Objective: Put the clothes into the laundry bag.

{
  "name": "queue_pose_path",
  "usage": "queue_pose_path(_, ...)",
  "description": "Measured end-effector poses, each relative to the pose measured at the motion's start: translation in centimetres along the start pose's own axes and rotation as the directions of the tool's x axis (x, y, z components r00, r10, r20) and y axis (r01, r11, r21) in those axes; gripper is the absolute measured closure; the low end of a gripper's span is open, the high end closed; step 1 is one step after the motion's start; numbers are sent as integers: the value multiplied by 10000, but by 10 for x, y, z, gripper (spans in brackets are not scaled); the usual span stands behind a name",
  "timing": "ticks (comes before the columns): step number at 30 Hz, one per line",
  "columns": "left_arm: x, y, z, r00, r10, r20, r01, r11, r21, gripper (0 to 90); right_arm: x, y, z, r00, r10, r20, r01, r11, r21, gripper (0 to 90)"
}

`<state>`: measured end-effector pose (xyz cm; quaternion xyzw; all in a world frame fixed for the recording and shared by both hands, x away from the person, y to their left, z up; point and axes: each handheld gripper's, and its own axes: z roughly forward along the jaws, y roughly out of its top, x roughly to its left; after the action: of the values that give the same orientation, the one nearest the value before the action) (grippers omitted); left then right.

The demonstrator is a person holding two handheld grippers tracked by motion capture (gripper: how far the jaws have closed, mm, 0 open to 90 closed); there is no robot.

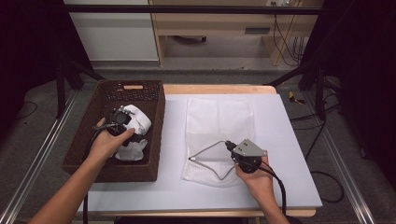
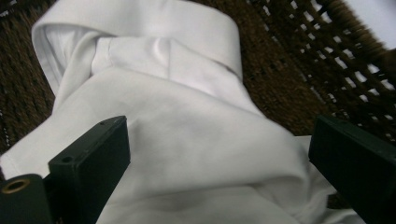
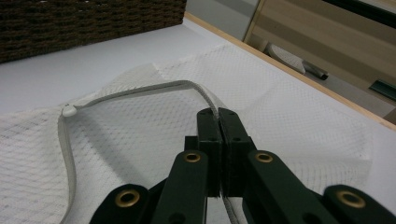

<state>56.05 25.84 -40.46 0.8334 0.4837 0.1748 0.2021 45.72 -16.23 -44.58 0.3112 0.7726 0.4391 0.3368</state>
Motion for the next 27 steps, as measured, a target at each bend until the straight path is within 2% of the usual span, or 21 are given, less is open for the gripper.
queue_pose_path(3, 9, -3, 8, 10000, -62, 35, 61, 9998, 171, 39, 0, 0, 0, 10000, -15, -60, 15, 10000, 13, 891)
queue_pose_path(4, 15, -3, 14, 9996, -216, 176, 212, 9996, 210, 14, 0, 0, 0, 10000, -22, -64, 22, 10000, 14, 891)
queue_pose_path(5, 15, -3, 14, 9996, -216, 176, 212, 9996, 210, 7, 0, 0, 0, 10000, -19, -76, 19, 10000, 11, 891)
queue_pose_path(7, 20, -4, 22, 9983, -391, 435, 382, 9990, 218, 1, 0, 0, 0, 10000, -4, -78, 5, 10000, 24, 891)
queue_pose_path(15, 19, -5, 31, 9966, -517, 638, 506, 9985, 194, 0, 0, -1, 0, 9999, 8, -127, -7, 10000, 42, 892)
queue_pose_path(23, 20, -8, 36, 9948, -814, 612, 802, 9966, 214, 0, 0, -1, 1, 9999, -2, -151, 3, 10000, 67, 892)
queue_pose_path(27, 22, -10, 39, 9916, -1049, 752, 1032, 9943, 262, 0, 0, -1, 1, 9999, 4, -155, -2, 10000, 79, 892)
